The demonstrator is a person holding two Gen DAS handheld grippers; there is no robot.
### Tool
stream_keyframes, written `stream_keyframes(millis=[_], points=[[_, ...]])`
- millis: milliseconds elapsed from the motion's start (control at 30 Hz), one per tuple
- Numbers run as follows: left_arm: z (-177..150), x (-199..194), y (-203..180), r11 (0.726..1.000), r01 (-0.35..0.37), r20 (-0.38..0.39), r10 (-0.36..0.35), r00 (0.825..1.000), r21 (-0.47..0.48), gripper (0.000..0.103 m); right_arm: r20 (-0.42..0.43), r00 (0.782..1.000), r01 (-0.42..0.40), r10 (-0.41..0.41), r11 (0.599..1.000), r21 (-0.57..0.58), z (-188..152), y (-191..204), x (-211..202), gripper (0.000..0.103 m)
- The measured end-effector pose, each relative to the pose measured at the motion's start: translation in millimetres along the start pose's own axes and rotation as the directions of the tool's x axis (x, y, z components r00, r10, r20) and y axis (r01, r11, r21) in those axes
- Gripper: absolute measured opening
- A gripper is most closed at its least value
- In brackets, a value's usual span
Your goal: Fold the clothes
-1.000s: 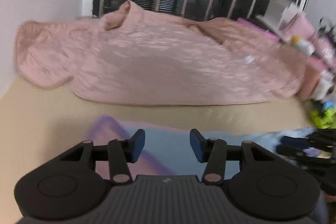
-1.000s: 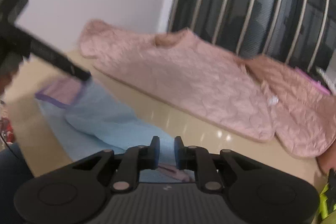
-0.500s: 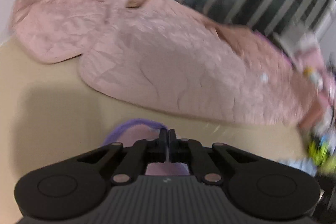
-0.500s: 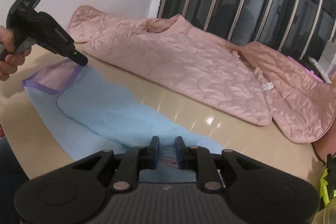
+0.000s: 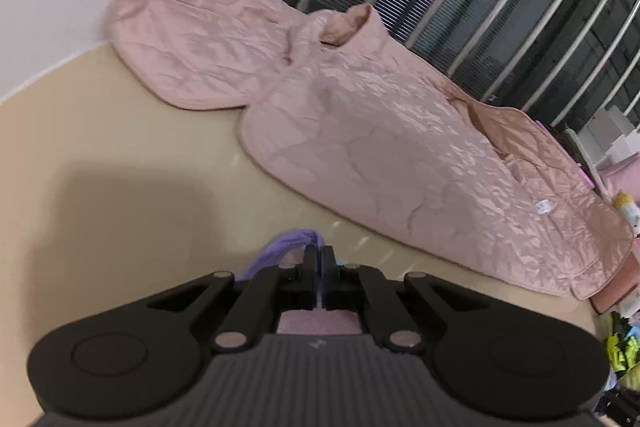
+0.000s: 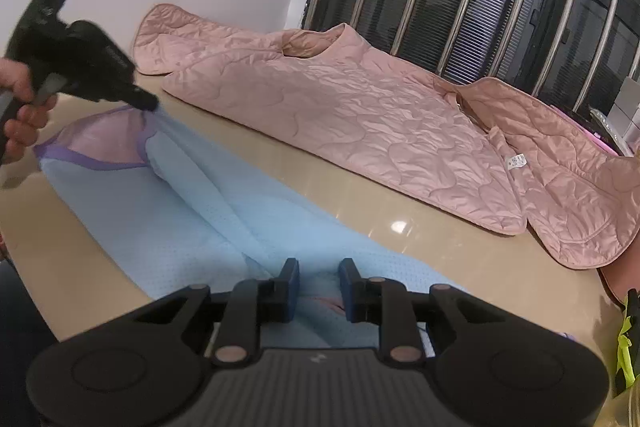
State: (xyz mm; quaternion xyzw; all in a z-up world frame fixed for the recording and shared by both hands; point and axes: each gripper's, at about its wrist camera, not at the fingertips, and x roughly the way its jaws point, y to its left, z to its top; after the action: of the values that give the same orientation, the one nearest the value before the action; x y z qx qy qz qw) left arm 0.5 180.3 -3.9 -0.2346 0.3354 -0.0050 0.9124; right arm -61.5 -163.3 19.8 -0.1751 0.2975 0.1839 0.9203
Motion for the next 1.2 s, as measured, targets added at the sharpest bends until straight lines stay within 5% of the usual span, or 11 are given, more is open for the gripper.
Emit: stream_keyframes(millis=[233, 400, 467, 533, 633, 733, 1000, 1133, 1167, 1200], points=[[-6, -28, 18, 0.996, -0.090, 0.032, 0.090, 0.995, -0.008, 0.002, 0.091, 0.993, -0.084, 0.074, 0.991, 0.106, 15, -10, -23, 0.020], [-10, -59, -10, 0.984, -0.174, 0.137, 0.169, 0.976, 0.029, 0.005, -0.016, 0.999, -0.037, 0.039, 0.993, 0.116, 5, -9, -3, 0.017], [-17, -74, -34, 0.988, -0.134, 0.170, 0.120, 0.978, 0.077, 0.012, 0.044, 0.999, -0.031, 0.025, 0.990, 0.141, 0, -13, -19, 0.017], [-26, -79, -57, 0.991, -0.051, 0.153, 0.032, 0.988, 0.125, 0.027, 0.109, 0.993, 0.022, -0.043, 0.982, 0.185, -4, -23, -40, 0.028], [-41, -62, -82, 0.986, 0.051, 0.032, -0.057, 0.998, 0.161, 0.028, 0.083, 0.967, 0.208, -0.240, 0.936, 0.283, -14, -49, -57, 0.031], [-59, -45, -97, 0.979, 0.101, -0.056, -0.093, 0.994, 0.176, 0.027, 0.010, 0.943, 0.306, -0.333, 0.875, 0.375, -23, -80, -58, 0.032], [-76, -32, -97, 0.976, 0.100, -0.118, -0.078, 0.990, 0.194, 0.024, -0.189, 0.941, 0.338, -0.280, 0.804, 0.489, -34, -111, -14, 0.033], [-78, -33, -98, 0.972, 0.097, -0.116, -0.073, 0.991, 0.214, 0.022, -0.191, 0.946, 0.324, -0.261, 0.788, 0.523, -43, -113, -12, 0.036], [-77, -33, -98, 0.973, 0.097, -0.116, -0.074, 0.990, 0.208, 0.022, -0.179, 0.952, 0.306, -0.248, 0.793, 0.527, -43, -113, -12, 0.034], [-77, -33, -98, 0.975, 0.098, -0.117, -0.076, 0.990, 0.201, 0.022, -0.165, 0.958, 0.285, -0.233, 0.799, 0.529, -43, -114, -13, 0.016]])
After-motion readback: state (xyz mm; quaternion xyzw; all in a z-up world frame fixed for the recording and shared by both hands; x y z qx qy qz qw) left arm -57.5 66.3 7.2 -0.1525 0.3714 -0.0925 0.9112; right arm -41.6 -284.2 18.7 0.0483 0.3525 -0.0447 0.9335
